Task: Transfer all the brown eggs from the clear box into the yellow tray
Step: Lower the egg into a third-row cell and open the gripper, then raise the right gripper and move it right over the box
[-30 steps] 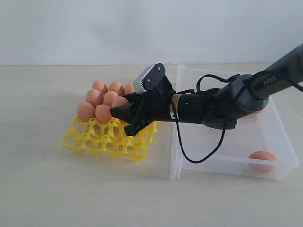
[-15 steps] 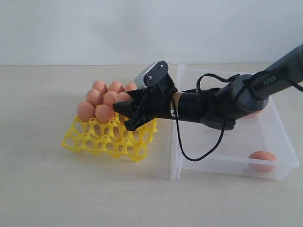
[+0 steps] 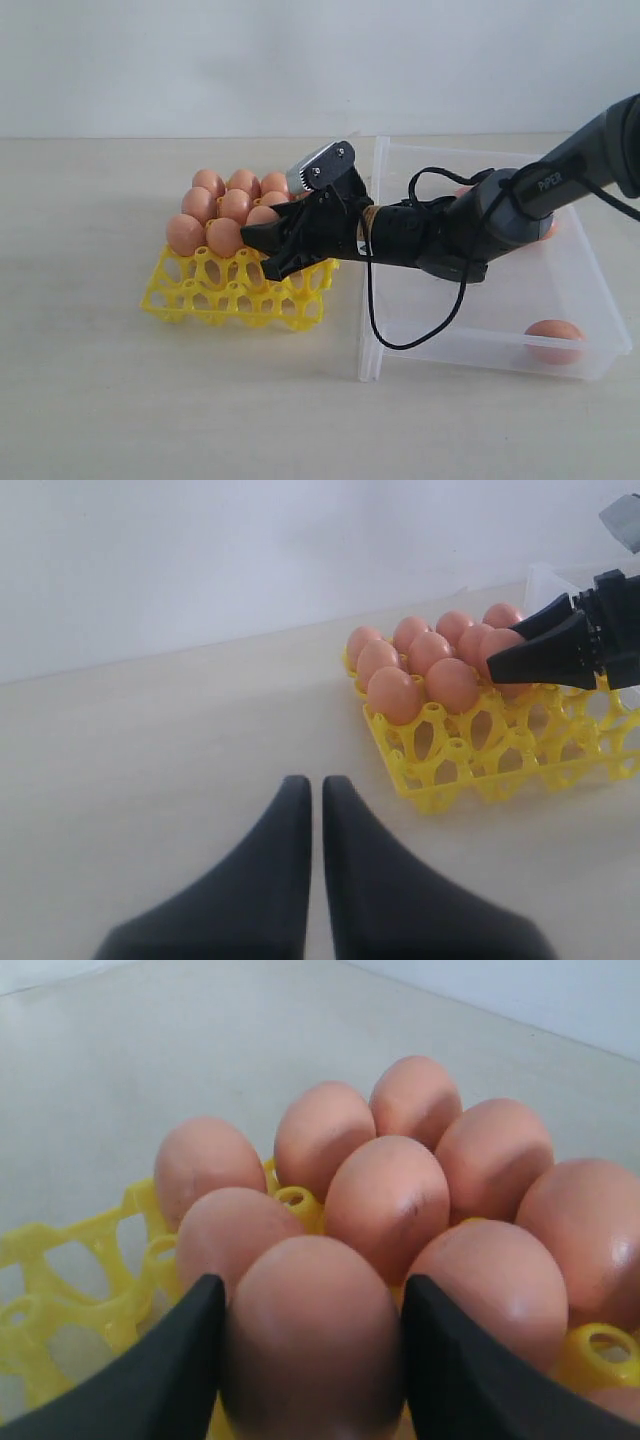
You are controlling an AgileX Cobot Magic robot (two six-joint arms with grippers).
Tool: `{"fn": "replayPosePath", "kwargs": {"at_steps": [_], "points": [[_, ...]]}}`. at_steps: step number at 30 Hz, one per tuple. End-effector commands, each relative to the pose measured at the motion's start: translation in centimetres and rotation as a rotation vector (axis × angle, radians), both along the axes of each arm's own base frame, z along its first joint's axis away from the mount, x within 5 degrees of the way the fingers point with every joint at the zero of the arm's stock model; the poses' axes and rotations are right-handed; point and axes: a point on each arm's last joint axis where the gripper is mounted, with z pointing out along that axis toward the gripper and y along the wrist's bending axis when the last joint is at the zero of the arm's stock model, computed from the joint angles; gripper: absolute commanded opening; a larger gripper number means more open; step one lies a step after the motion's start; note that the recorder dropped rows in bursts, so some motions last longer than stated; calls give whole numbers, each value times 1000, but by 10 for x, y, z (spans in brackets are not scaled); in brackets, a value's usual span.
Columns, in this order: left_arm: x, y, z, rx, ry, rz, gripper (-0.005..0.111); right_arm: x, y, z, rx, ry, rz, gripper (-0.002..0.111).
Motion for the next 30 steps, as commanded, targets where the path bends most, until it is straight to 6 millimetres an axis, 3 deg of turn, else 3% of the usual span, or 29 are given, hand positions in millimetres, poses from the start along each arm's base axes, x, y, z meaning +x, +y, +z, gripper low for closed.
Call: {"fn": "replayPosePath", "kwargs": {"at_steps": [1,5,7,14,15,20,24,25,26,29,30], "points": [[0,0,-1,2,-1,-6,4,1,0,1,3,0,-5,0],[0,0,-1,2,-1,-6,4,1,0,1,4,2,-6,1],[0,0,-1,2,-1,-6,4,1,0,1,5,6,-4,8],[0,0,-1,2,-1,-6,4,1,0,0,27,50,-16,55],[0,0,-1,2,-1,-6,4,1,0,2,28,47,-16,56],[0,0,-1,2,-1,-6,4,2,1,22,57,14,-15,56],[0,0,-1,2,-1,-6,4,-1,-6,80,1,-29,-51,56],[0,0,-1,2,-1,-6,4,-3,-9,92,-30,-19,-68,52],[0,0,-1,2,-1,-6,4,-7,-16,111,-81,-9,-108,41],[0,0,-1,2,-1,-6,4,-14,-39,149,-209,14,-279,0],[0,0,-1,2,-1,-6,4,-16,-49,164,-229,9,-363,0]]}}
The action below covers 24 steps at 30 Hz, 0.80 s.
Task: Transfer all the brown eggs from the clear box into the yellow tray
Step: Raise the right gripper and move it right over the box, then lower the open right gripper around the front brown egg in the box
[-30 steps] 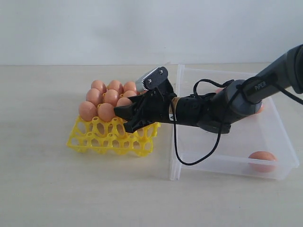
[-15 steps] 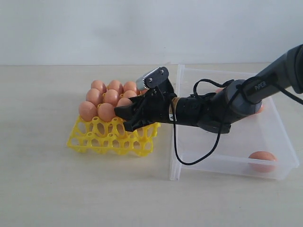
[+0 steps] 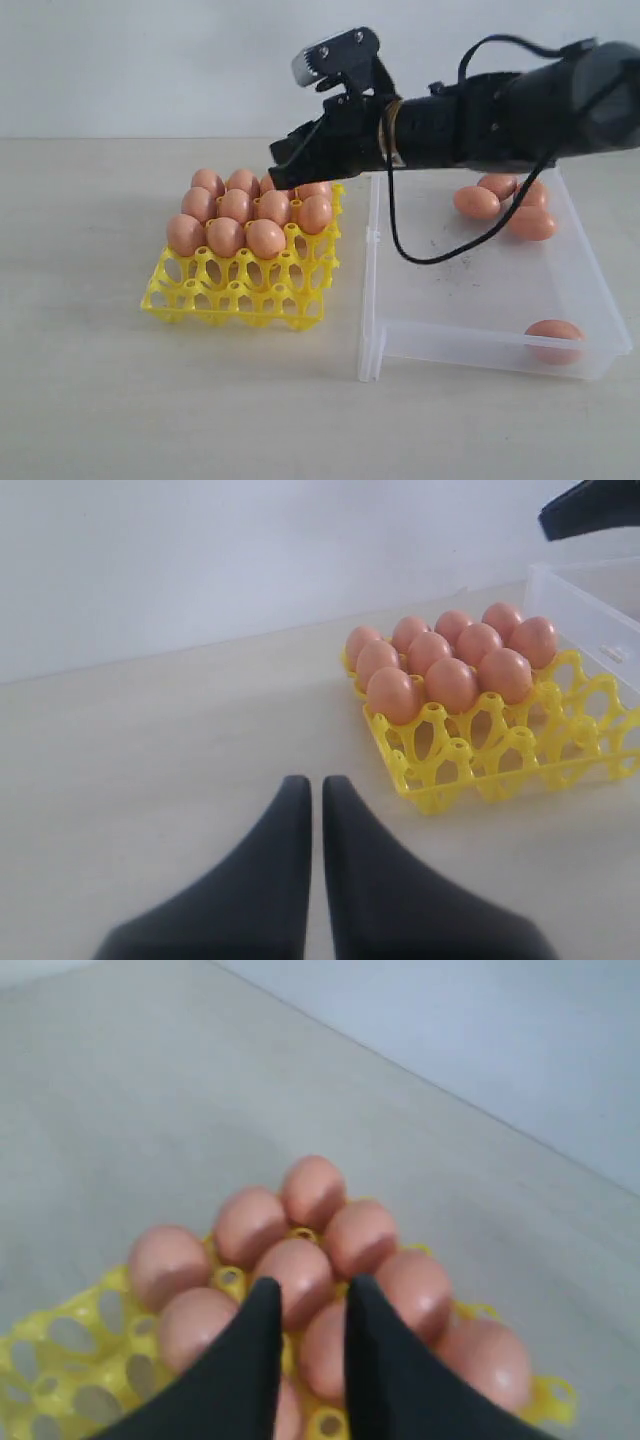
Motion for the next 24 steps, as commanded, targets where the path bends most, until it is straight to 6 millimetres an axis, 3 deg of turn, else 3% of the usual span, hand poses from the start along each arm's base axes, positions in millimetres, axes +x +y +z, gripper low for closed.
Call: {"fn": "replayPosePath", "kwargs": {"at_steps": [1,6,10,12,15,18,21,24], "points": [[0,0,-1,2,-1,-6,4,-8,-28,47,-78,-22,-225,0],[0,0,-1,2,-1,-6,4,-21,-35,65,-28,-20,-247,0],[0,0,-1,2,-1,-6,4,-21,-44,56,-103,-55,-303,0],[0,0,-1,2,-1,-6,4,-18,-59,47,-184,-96,-432,0],[0,0,-1,2,-1,-6,4,-17,-88,37,-418,-197,-640,0],[0,0,-1,2,-1,-6,4,-22,-119,34,-773,-210,-831,0],[0,0,-1,2,-1,-6,4,-29,-137,27,-1084,-114,-793,0],[0,0,-1,2,-1,-6,4,-34,-144,16,-1125,87,-651,0]]}}
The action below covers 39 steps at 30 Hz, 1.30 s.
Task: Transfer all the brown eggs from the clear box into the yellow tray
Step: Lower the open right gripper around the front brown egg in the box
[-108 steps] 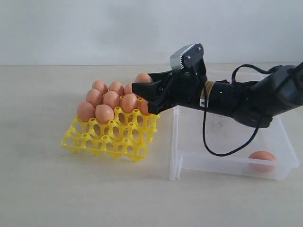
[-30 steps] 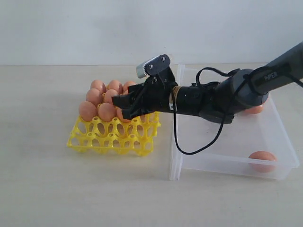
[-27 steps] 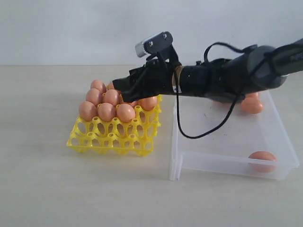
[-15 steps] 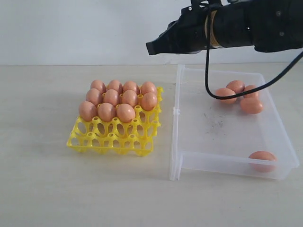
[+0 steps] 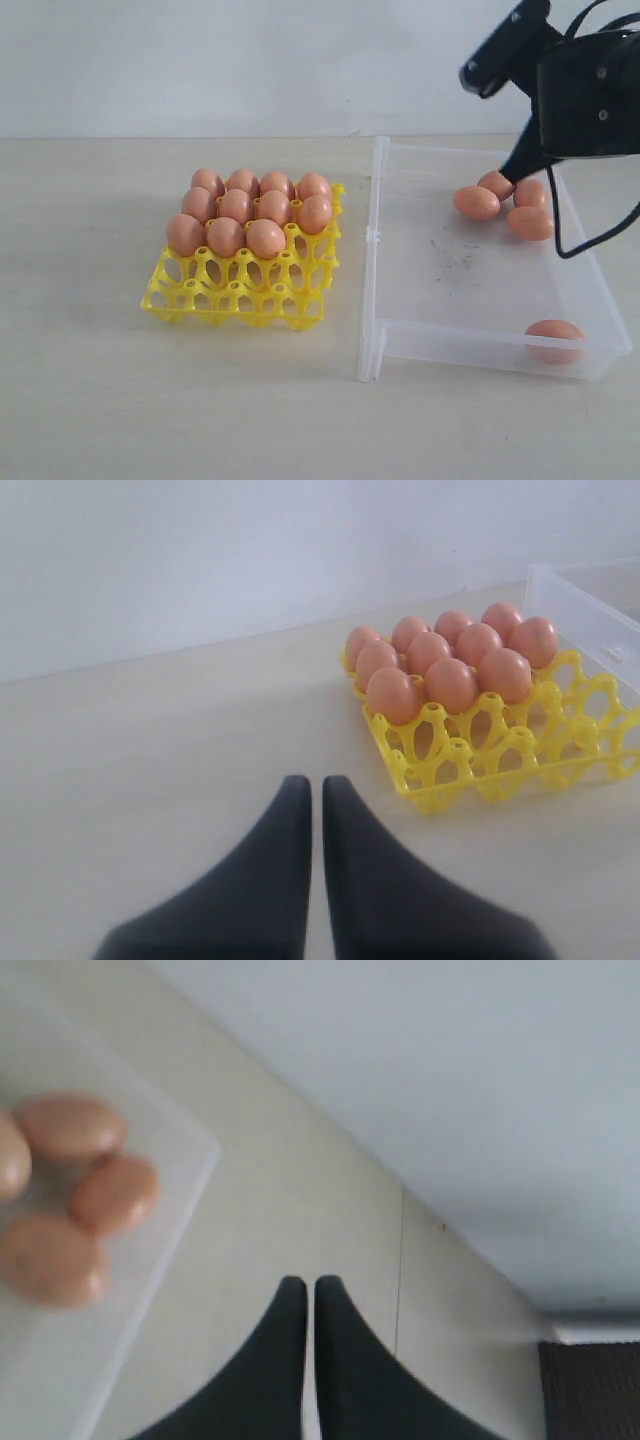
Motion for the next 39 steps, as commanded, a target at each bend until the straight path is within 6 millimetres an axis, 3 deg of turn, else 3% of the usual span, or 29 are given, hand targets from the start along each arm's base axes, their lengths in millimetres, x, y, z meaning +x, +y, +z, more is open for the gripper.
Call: {"fn": "replayPosePath", "kwargs": {"at_steps": [1,6,9,20,23,27,29,39], "points": [[0,0,-1,2,-1,-6,4,-11,-14,-19,5,376,21,0],[0,0,-1,2,-1,-6,4,-18,-3,-37,300,670,302,0],[0,0,-1,2,-1,-6,4,-27,-2,-40,325,802,428,0],[0,0,-1,2,-1,-6,4,-30,-6,-41,267,852,438,1],[0,0,-1,2,-1,-6,4,-32,-8,-48,253,906,411,13],[0,0,-1,2,-1,-6,4,-31,-7,-60,246,969,397,42],[0,0,-1,2,-1,-6,4,-30,-7,-67,249,989,380,51],[0,0,-1,2,-1,-6,4,-27,-14,-96,152,1107,320,54]]}}
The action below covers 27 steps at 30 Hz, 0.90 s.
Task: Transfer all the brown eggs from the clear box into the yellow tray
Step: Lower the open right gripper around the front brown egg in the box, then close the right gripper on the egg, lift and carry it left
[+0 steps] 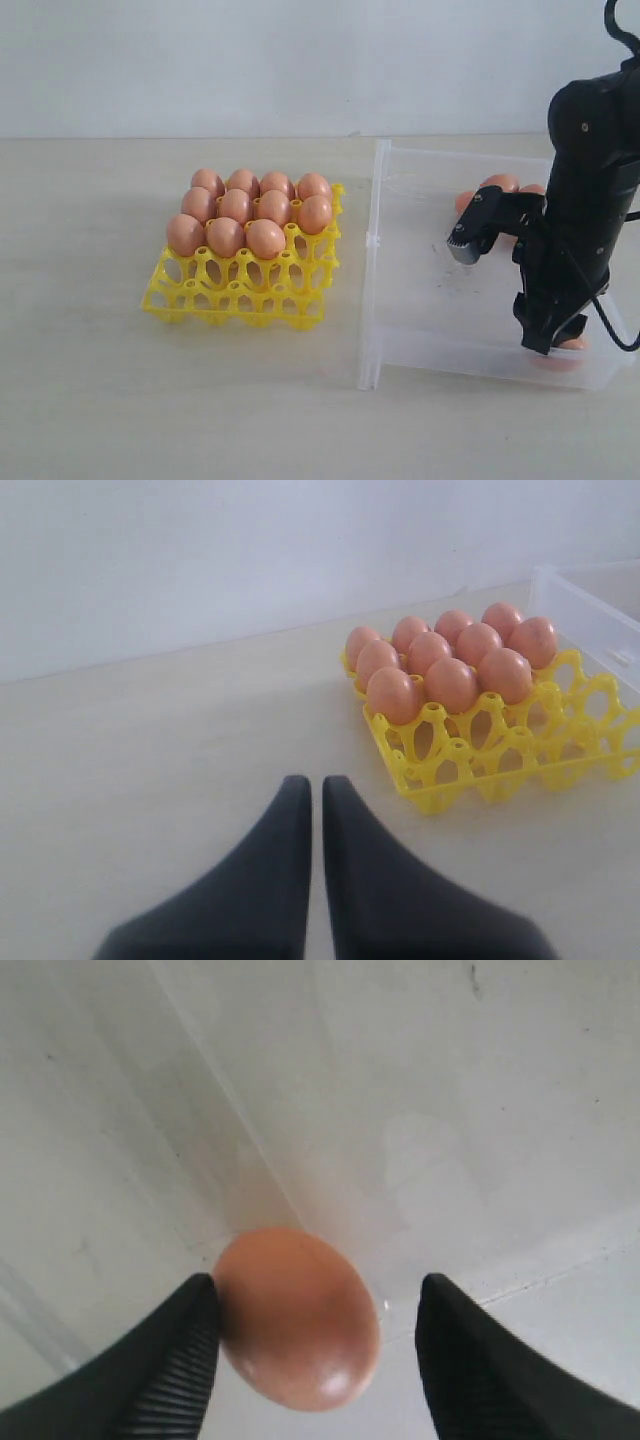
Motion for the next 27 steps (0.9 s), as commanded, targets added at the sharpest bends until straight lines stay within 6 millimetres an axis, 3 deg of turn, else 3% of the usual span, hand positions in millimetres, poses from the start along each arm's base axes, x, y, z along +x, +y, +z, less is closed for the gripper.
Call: {"fn": "replayPosePath", "kwargs": {"at_steps": [1,11,14,18,23,27], "points": [[0,0,-1,2,-1,-6,4,3,-7,-12,-87,38,8,54],[0,0,-1,2,-1,-6,4,5,-8,-37,-120,95,-14,51],[0,0,-1,2,-1,-6,4,8,-8,-37,-129,66,-33,35],[0,0,-1,2,-1,-6,4,9,-11,-37,-155,48,-63,0],[0,0,-1,2,-1,-6,4,21,-14,-30,-181,-113,-256,0],[0,0,-1,2,-1,-6,4,29,-4,-10,-11,-262,-372,0]]}}
